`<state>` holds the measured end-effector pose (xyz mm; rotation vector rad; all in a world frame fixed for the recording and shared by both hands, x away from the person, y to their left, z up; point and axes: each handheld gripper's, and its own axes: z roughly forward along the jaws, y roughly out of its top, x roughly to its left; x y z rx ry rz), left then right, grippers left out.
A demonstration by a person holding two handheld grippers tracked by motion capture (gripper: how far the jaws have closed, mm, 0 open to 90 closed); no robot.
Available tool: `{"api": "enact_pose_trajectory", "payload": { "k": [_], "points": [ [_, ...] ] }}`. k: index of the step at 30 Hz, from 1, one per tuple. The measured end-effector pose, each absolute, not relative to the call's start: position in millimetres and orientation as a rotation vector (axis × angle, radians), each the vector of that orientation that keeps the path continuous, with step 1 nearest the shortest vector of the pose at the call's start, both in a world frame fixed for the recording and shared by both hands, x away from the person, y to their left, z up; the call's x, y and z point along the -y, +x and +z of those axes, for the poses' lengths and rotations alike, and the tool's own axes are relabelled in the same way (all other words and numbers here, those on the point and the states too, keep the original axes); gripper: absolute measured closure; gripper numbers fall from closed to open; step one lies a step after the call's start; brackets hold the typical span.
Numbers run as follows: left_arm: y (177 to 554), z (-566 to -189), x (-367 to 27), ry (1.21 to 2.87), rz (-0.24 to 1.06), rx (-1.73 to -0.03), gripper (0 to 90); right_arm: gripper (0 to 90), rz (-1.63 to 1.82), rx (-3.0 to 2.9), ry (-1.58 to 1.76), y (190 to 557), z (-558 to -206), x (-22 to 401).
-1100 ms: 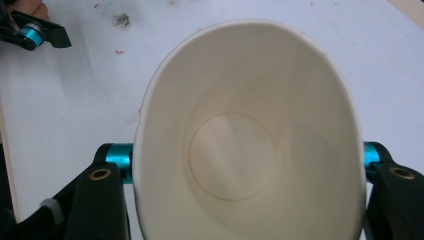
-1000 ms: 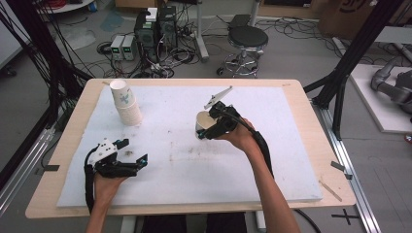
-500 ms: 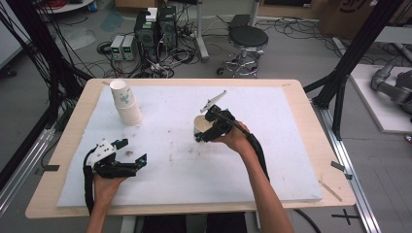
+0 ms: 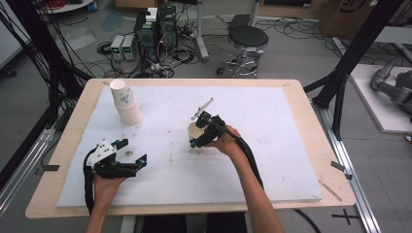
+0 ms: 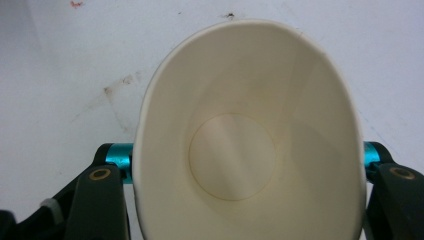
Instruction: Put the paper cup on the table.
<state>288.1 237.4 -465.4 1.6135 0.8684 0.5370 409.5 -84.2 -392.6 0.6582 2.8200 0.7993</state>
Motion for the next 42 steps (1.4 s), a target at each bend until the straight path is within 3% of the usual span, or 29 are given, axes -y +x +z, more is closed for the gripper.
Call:
{"api": "enact_pose_trajectory", "payload": {
  "k": [19, 26, 38, 42],
  "points": [
    [288, -465, -238, 1.609, 0.535, -0.870, 1.7, 34.4, 0.777, -2.805, 0.630, 410, -406, 74],
    [288, -465, -238, 1.608, 0.532, -0.869, 1.8, 14.0, 0.801, -2.809, 0.629, 409, -412, 73],
    [288, -466, -239, 1.606, 0.528, -0.869, 1.7, 13.3, 0.823, -2.777, 0.660, 407, -415, 85],
    [288, -466, -239, 1.598, 0.524, -0.870, 1.7, 13.4, 0.915, -2.732, 0.679, 392, -412, 108]
  ]
}}
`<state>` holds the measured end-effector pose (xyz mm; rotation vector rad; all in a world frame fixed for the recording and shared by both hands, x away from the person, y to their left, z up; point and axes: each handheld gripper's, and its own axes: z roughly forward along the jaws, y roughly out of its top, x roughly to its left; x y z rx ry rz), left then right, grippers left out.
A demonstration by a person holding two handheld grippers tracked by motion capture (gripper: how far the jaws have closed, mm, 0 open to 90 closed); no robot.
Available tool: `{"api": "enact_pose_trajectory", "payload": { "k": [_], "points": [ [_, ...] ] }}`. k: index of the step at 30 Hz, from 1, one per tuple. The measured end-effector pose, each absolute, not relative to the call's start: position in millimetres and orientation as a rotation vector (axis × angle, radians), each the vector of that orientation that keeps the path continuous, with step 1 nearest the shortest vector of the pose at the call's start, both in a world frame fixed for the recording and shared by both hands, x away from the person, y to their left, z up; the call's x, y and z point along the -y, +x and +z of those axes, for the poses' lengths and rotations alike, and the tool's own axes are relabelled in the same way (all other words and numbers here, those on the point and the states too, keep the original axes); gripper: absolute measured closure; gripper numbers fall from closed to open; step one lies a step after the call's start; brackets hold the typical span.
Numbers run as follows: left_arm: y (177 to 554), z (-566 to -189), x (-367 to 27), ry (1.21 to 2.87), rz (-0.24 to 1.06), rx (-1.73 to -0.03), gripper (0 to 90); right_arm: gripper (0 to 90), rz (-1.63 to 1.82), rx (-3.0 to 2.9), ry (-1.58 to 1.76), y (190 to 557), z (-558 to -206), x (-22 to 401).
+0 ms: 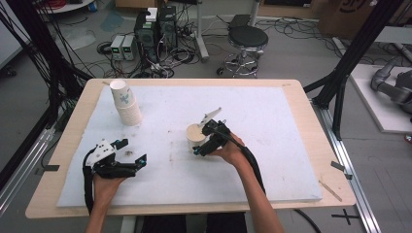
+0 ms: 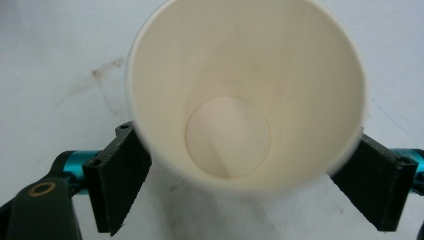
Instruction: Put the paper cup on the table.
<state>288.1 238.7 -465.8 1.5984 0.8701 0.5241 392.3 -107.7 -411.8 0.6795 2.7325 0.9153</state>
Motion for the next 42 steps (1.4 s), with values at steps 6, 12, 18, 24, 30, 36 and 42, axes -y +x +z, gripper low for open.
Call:
{"api": "enact_pose_trajectory", "payload": {
  "k": [6, 12, 18, 24, 30, 36, 42],
  "points": [
    [288, -466, -239, 1.603, 0.525, -0.862, 1.8, 13.4, 1.098, -2.617, 0.727, 366, -412, 147],
    [288, -466, -240, 1.602, 0.518, -0.861, 1.8, 13.5, 1.222, -2.485, 0.778, 342, -418, 195],
    [287, -466, -240, 1.597, 0.525, -0.854, 1.7, 13.5, 1.333, -2.351, 0.838, 326, -427, 232],
    [286, -466, -241, 1.585, 0.513, -0.841, 1.7, 13.6, 1.397, -2.291, 0.853, 320, -438, 249],
    [286, -467, -241, 1.583, 0.514, -0.837, 1.8, 14.3, 1.423, -2.211, 0.895, 316, -448, 259],
    [285, -467, -241, 1.582, 0.521, -0.835, 1.8, 15.6, 1.437, -2.129, 0.920, 312, -450, 263],
    [286, -467, -241, 1.586, 0.516, -0.842, 1.8, 15.6, 1.426, -2.150, 0.909, 313, -451, 261]
  ]
}}
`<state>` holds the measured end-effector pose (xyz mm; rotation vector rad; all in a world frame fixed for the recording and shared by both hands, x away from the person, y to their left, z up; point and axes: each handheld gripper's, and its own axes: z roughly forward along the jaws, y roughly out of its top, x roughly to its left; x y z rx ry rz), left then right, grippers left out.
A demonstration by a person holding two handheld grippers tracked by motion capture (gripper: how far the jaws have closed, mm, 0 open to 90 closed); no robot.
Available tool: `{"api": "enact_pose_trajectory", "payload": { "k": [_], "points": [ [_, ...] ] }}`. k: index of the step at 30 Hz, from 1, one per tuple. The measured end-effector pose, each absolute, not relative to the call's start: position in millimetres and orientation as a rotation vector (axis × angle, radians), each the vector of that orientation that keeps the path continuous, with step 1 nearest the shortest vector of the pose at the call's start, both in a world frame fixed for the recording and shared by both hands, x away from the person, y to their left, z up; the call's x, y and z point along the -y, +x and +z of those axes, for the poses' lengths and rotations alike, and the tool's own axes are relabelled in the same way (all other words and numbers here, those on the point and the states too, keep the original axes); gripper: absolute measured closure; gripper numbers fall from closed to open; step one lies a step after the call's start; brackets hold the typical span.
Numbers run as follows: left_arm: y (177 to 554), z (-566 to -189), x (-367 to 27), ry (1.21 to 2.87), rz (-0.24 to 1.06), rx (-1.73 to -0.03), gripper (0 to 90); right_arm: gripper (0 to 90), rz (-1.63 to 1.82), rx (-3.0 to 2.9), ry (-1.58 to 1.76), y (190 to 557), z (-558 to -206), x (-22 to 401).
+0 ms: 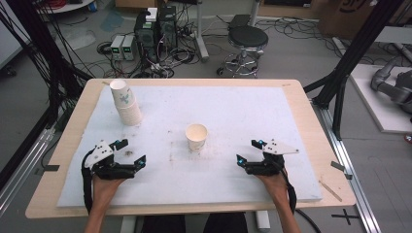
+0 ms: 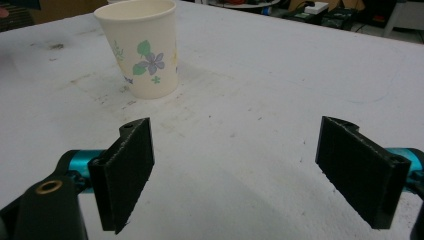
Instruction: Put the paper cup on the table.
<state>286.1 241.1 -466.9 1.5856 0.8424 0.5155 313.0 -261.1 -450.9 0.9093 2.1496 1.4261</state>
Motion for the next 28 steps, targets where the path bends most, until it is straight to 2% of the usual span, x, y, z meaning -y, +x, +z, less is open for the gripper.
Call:
{"api": "enact_pose_trajectory", "payload": {
  "k": [28],
  "points": [
    [285.1, -467.1, -241.5, 1.579, 0.525, -0.840, 1.8, 15.6, 1.413, -2.169, 0.908, 312.4, -451.5, 259.9]
  ]
}}
